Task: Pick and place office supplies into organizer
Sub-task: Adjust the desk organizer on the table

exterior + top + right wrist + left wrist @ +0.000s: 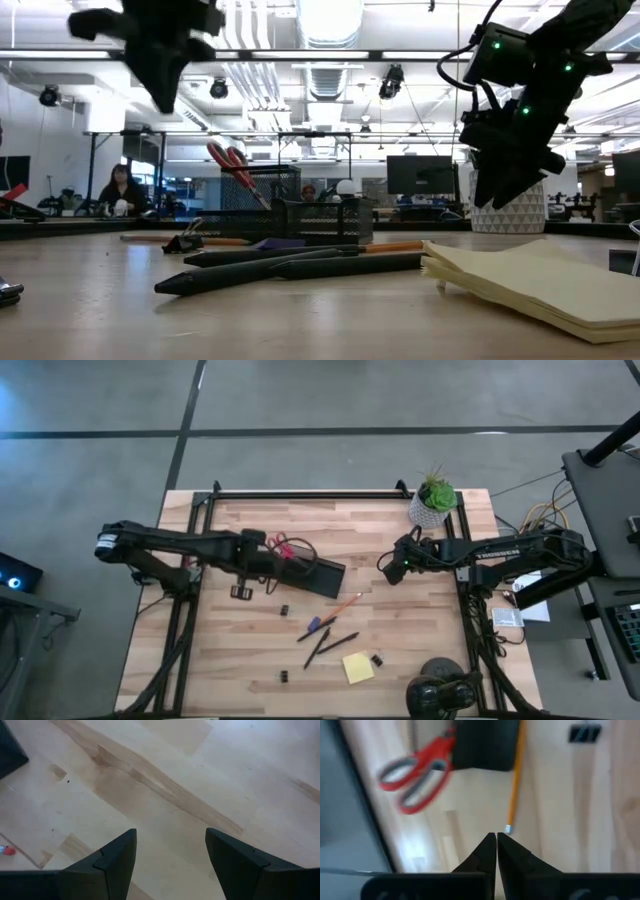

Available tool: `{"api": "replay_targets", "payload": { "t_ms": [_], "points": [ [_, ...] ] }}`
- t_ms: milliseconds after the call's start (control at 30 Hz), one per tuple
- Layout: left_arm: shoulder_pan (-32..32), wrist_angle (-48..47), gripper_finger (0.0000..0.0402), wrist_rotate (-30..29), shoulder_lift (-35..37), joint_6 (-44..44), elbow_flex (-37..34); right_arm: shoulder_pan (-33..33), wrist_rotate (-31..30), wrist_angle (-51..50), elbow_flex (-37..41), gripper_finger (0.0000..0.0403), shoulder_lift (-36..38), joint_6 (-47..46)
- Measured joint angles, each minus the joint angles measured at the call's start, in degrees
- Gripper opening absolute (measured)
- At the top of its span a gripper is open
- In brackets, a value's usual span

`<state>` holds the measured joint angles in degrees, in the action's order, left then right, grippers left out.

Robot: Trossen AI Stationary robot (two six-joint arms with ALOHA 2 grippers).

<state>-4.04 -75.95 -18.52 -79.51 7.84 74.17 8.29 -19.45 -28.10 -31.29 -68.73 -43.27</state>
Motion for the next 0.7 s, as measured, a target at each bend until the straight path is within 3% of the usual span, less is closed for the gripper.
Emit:
{"api": "replay_targets", "payload": {
  "t_ms": [100,167,333,400,467,633,700],
  "points": [
    [2.14,0.29,0.0001,0.98,-0.28,-3.39,0.65,0.0,-0.23,0.02,0.0,0.0231,0.0,0.0],
    [4.75,0.98,0.0001,4.21,-0.26,-11.75,-1.03,0.0,-0.23,0.03,0.0,0.0231,0.0,0.0],
    [12.48,2.79,0.0,5.93,2.1,-51.15,-7.59,0.0,-0.24,0.04,0.0,0.0231,0.0,0.01],
    [13.95,3.02,0.0,6.04,4.61,-60.13,-10.46,-0.02,-0.39,0.04,0.0,0.0231,0.0,0.02],
    [14.24,4.17,0.0,6.16,7.21,-60.37,-13.51,-0.02,-0.7,0.04,0.0,0.0231,0.0,0.02],
    [12.78,18.77,0.0,10.46,14.26,-38.64,-21.38,-0.02,-1.56,0.04,0.0,0.0231,0.0,0.04],
    [13.0,25.71,0.0,11.55,15.39,-37.12,-25.11,-0.02,-1.54,0.04,0.0,0.0231,0.0,0.02]
  ]
}}
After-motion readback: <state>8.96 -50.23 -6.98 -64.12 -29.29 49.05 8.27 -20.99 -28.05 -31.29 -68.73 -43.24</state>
